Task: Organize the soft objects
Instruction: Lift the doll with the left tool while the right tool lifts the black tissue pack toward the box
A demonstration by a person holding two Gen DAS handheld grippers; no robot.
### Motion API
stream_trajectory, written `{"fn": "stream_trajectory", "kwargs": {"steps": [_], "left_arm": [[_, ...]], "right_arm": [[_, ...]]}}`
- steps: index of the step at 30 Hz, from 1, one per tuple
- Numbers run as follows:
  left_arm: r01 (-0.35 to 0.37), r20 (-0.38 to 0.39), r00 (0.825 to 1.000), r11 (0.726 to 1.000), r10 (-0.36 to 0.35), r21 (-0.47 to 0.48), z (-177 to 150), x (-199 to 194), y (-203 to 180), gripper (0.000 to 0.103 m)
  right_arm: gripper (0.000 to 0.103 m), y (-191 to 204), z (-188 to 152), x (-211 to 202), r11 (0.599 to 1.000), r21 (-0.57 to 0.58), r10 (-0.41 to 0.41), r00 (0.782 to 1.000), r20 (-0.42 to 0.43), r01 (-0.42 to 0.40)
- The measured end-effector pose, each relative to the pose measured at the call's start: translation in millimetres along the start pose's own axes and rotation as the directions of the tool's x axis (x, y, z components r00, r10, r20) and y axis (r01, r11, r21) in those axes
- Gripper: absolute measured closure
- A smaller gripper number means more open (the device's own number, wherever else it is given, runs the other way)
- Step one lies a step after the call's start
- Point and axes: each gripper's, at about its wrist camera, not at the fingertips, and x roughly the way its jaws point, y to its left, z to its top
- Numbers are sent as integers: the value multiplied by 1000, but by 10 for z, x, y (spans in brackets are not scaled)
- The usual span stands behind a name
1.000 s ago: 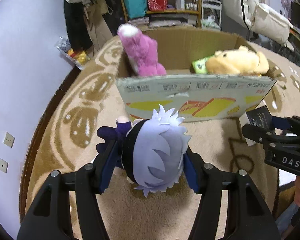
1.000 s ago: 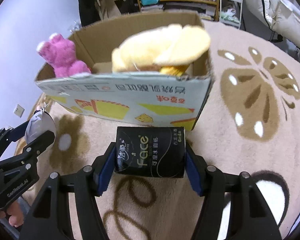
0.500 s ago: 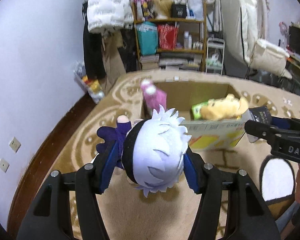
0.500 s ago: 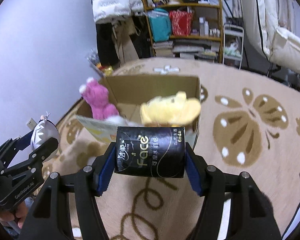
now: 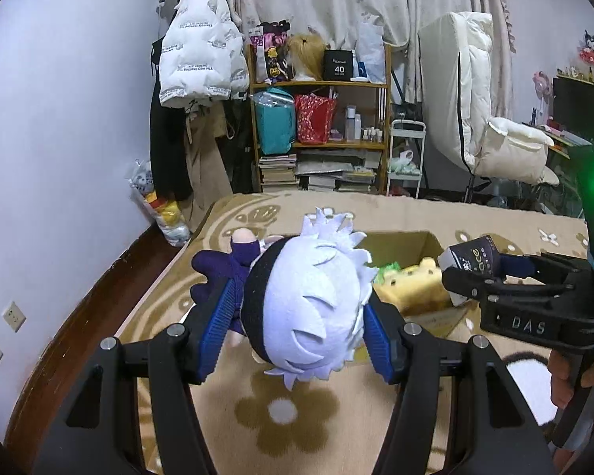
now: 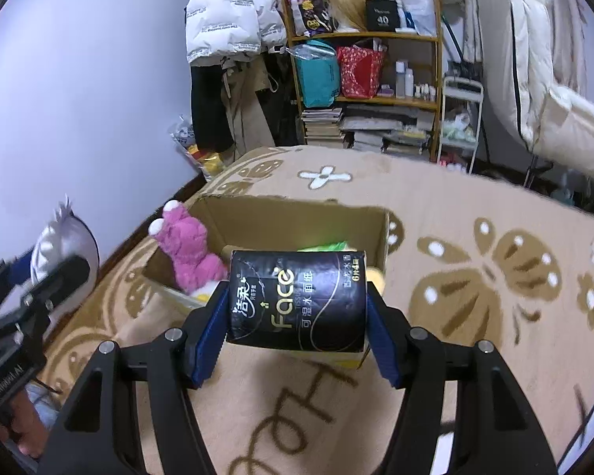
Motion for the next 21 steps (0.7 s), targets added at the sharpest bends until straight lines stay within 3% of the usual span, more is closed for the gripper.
{"fn": "stream_trajectory", "kwargs": {"steps": [6,16,21], "left_arm": [[0,36,999,999,-1,39,166,198,-50,43],[44,34,998,997,-47,67,309,573,-132,43],[76,32,996,991,-80,113,288,709,-265,42]], "right_arm": [[36,-53,221,105,999,-35,5,1000,10,-4],[35,-203,452,438,998,-68,-1,1000,21,2],[35,-346,459,590,998,29,54,999,-3,-54]]}}
